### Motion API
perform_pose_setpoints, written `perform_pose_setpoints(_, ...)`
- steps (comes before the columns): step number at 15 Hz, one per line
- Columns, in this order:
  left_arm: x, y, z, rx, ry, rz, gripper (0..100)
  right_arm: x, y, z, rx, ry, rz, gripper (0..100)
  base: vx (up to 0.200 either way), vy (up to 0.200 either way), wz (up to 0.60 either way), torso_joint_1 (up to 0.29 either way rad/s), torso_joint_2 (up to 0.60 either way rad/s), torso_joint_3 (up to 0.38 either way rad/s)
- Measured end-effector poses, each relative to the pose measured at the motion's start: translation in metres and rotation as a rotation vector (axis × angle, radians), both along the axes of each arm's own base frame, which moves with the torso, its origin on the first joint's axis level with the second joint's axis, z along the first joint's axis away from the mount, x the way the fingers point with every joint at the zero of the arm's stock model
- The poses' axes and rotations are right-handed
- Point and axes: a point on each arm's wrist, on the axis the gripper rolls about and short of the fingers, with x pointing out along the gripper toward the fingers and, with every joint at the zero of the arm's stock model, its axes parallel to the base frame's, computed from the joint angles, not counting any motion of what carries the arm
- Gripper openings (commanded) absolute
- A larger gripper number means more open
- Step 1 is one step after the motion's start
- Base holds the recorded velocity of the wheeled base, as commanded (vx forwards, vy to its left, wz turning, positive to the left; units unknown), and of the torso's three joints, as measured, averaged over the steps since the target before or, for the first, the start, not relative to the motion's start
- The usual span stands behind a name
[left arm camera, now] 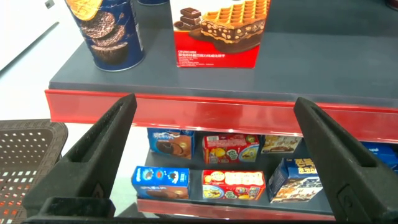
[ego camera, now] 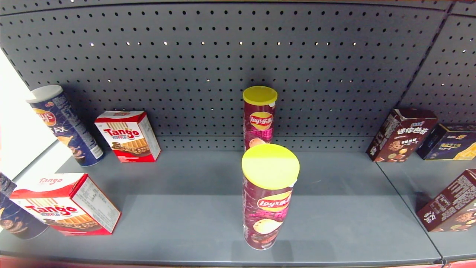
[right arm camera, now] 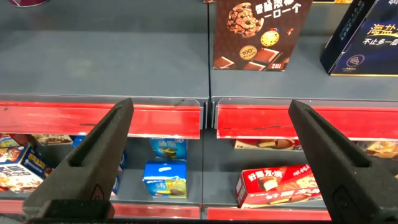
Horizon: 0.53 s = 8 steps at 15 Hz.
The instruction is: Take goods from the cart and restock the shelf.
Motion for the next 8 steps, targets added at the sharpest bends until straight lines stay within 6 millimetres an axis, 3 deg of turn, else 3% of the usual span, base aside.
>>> perform_pose_setpoints(8,0.0,0.0,0.0,0.0,0.0,-0.001,100,0.0,0.0,0.0,-0.002,0.0,0.002,100,0.0,0.0,0.0,0.0,0.0,0.0)
